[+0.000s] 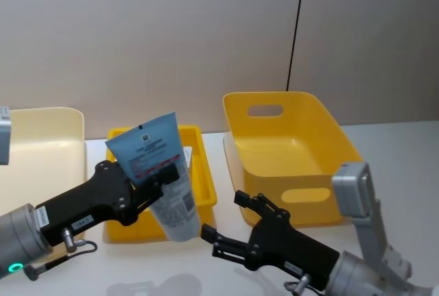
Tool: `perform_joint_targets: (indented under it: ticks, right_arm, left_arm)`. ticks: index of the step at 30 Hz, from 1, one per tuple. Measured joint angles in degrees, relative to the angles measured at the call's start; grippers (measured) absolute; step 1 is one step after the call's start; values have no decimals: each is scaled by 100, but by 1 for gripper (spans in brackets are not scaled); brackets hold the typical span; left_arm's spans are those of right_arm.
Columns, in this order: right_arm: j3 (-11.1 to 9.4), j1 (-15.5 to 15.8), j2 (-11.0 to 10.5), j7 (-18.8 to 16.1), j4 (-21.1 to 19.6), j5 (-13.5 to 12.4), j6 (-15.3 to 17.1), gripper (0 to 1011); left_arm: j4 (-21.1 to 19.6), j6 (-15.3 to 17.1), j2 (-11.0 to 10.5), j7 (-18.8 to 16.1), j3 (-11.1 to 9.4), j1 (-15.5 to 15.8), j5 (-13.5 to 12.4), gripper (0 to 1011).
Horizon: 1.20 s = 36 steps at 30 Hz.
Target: Bimanual collaborative sorting of washing and personal care products
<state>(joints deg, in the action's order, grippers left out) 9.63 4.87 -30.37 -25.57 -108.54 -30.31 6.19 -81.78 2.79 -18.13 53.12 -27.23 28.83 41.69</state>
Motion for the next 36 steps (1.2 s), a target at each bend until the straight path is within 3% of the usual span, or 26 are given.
perform_joint_targets:
  ticks: [11,18,24,36]
  right_arm:
    - [-174,123,-517,-932,-219,-690,231,1009]
    - [-195,82,-645,-1193,-249,-871,230,1008]
    - [-181,15,-623,-1163,-254,-848,118,1009]
    - [92,-352,-398,-890,-110,-526,-117,1009]
  left_arm:
    - [7,-2,1,23,-15,5,0,274]
    - [9,-2,1,30,-19,8,0,273]
    - [9,-2,1,34,-23,9,-1,273]
    - [9,-1,1,38,-25,9,-1,273]
